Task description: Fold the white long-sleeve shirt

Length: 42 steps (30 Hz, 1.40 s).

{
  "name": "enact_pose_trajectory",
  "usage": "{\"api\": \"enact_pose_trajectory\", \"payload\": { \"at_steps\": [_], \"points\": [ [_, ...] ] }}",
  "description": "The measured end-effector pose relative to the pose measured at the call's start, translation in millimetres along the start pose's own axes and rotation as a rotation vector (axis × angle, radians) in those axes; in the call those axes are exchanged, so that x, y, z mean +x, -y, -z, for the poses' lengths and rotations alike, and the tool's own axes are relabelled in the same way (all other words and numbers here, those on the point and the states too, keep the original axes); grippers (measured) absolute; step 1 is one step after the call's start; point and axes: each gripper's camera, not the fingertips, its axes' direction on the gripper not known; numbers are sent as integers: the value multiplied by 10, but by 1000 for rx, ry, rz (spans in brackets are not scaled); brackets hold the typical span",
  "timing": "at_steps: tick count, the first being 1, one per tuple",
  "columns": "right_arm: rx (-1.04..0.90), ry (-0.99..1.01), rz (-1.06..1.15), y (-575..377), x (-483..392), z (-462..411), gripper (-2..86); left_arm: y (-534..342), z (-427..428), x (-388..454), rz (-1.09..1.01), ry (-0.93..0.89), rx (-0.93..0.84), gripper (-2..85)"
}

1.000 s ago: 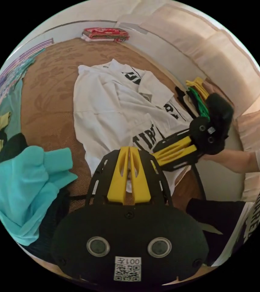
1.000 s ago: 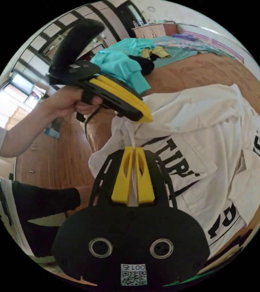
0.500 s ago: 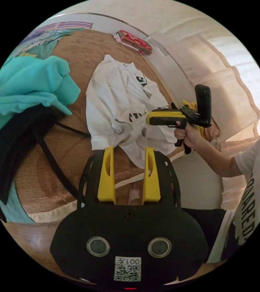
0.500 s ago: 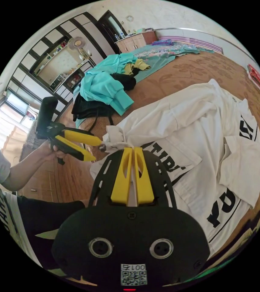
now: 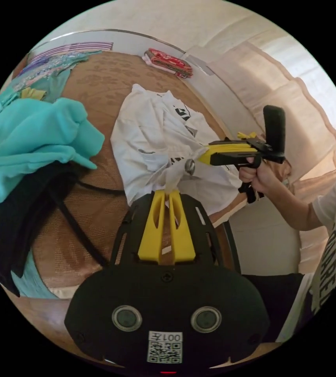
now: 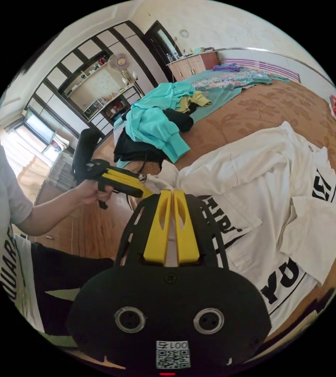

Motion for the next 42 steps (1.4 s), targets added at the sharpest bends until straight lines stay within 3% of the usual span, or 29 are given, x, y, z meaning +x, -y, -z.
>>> {"api": "enact_pose_trajectory", "payload": {
  "at_steps": [5,10,13,16,21,26,33,37,42],
  "points": [
    [-39,37,209,-159,-285,-105,10,-190,411,73,43,144,-15,-8],
    [-150,44,308,-429,-596,-533,13,-390,332,123,30,379,-180,-9],
    [-218,-21,298,-610,-730,-711,13,-506,217,63,37,413,-202,-9],
    [-162,-61,210,-794,-825,-561,15,-617,273,-10,87,371,-134,-9],
    [-181,-370,35,-1294,-879,-131,27,-761,421,-168,171,261,-54,-9],
    [-497,-695,-141,-2161,-567,336,62,-779,494,-210,146,268,-68,-9],
    [-458,-577,-244,-2529,-318,451,80,-764,563,-266,107,265,-112,-9],
    [-435,-607,-251,-2644,-337,390,68,-742,661,-284,105,259,-97,-9],
    [-323,-448,-344,-2814,-350,598,38,-768,791,-301,123,222,-55,-9]
  ]
}}
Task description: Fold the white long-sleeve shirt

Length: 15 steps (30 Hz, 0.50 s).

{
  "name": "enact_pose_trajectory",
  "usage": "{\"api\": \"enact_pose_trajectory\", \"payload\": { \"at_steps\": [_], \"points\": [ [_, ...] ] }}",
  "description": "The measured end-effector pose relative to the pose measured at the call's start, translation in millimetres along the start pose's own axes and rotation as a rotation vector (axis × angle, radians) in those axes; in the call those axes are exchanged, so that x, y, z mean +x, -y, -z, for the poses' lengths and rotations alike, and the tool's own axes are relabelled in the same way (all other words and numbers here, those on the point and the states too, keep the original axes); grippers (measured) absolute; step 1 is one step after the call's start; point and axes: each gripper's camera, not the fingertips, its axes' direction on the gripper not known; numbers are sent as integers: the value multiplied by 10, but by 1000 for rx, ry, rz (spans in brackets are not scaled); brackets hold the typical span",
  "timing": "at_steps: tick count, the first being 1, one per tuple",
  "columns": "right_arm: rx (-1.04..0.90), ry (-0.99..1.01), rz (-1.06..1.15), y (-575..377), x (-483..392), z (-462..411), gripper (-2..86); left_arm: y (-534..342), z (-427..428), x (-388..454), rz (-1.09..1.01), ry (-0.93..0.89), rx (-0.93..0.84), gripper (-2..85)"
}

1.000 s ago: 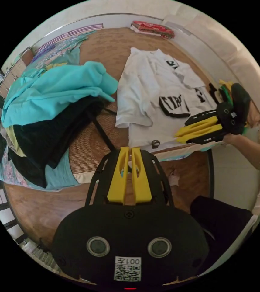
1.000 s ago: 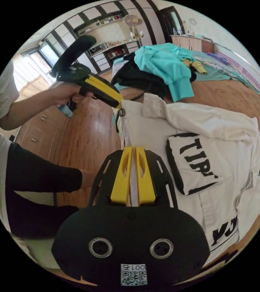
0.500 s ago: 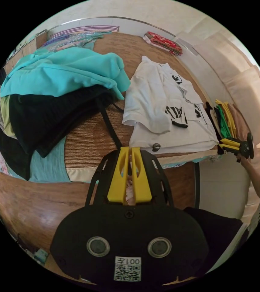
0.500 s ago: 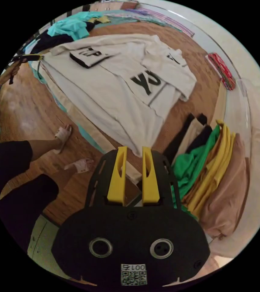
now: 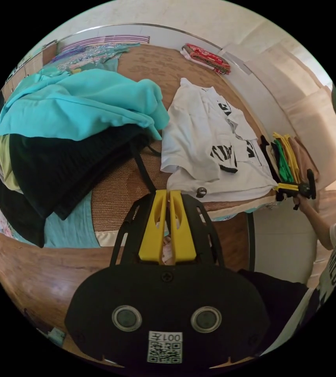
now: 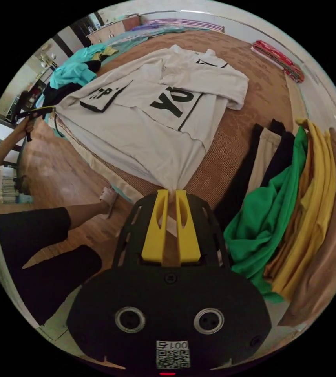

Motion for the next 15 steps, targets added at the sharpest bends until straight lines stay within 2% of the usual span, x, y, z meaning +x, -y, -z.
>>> {"api": "enact_pose_trajectory", "payload": {
  "at_steps": [5,10,15],
  "points": [
    [33,159,-83,-211,114,110,49,-23,43,28,-19,8,-18,-10],
    [0,123,-132,-256,29,17,58,-42,93,37,-5,-1,-21,-10],
    [61,51,-261,-339,-28,112,58,-42,165,72,-9,-12,-22,-10]
  ]
}}
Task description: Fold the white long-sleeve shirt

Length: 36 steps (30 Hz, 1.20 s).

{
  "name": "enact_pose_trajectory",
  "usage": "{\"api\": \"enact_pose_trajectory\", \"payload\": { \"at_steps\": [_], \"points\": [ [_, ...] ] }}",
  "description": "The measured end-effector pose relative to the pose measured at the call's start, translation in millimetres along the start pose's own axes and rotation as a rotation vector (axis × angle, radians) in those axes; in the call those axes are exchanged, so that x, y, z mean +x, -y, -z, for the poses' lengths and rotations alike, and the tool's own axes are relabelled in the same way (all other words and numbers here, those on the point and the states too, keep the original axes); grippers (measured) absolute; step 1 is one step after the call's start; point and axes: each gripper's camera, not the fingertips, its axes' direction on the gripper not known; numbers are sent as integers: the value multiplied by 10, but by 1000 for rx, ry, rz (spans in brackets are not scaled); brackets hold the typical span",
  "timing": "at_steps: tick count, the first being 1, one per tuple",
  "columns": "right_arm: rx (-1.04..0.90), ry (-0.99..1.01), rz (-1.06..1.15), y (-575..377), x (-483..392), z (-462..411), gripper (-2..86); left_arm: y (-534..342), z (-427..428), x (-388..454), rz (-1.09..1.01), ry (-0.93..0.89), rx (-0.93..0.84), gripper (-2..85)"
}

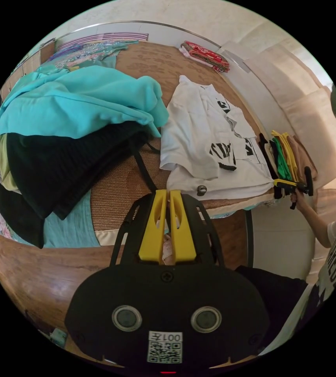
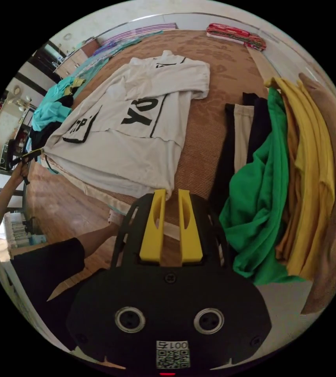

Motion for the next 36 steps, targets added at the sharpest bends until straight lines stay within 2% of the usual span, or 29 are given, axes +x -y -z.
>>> {"api": "enact_pose_trajectory", "payload": {
  "at_steps": [4,7,11,14,19,23,25,28,31,36],
  "points": [
    [-34,-124,55,-43,-247,-28,66,17,59,49,1,-6,4,-10],
    [-44,-241,162,-107,-615,-70,34,21,92,99,14,3,4,-10],
    [7,-617,358,-239,-1187,120,16,43,197,218,19,53,25,-10],
    [78,-734,435,-320,-1427,369,11,55,303,334,-1,80,51,-10],
    [18,-740,586,-533,-1604,238,8,-24,194,389,17,48,-14,-10],
    [-23,-773,685,-628,-1754,-8,8,-41,188,465,12,40,2,-10],
    [16,-795,635,-564,-1829,108,7,-10,270,550,-18,19,15,-9],
    [59,-674,466,-447,-1815,373,7,12,324,615,-28,-6,-8,-9],
    [-10,-581,423,-424,-1732,345,6,3,325,637,15,-70,-14,-9],
    [-89,-573,315,-307,-1688,590,3,15,446,795,71,-48,-47,-9]
  ]
}}
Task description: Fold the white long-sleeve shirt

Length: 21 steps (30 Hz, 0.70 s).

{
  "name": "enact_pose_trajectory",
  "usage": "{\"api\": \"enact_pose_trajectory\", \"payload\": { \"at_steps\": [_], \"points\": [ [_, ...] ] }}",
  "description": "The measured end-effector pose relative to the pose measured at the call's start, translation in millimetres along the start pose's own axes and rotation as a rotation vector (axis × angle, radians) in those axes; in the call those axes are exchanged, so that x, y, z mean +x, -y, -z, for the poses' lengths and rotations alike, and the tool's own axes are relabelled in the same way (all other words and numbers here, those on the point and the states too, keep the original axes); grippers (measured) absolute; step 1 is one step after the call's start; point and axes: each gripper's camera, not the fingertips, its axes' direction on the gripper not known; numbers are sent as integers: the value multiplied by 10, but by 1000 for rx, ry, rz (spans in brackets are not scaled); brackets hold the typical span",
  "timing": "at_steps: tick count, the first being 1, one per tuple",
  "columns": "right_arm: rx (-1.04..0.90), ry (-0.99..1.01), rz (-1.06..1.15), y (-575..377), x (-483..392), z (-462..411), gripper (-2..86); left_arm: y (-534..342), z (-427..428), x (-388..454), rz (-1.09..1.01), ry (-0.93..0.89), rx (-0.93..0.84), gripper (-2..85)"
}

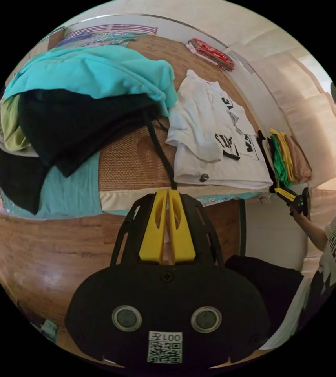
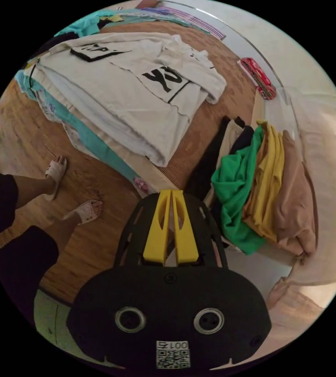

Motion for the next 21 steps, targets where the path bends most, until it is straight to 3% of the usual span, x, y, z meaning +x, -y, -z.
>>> {"api": "enact_pose_trajectory", "payload": {
  "at_steps": [3,8,11,15,21],
  "points": [
    [-7,50,-35,132,204,314,2,69,186,252,13,10,19,-4],
    [153,117,3,994,382,954,3,636,303,994,-184,59,68,34],
    [217,130,-20,1578,452,1153,5,1139,113,1413,-316,12,-3,74],
    [252,18,-80,2218,645,1101,6,1634,-367,1859,-421,203,-174,60],
    [272,190,-79,3226,1102,675,8,1903,-546,2156,-360,263,-274,0]
  ]
}}
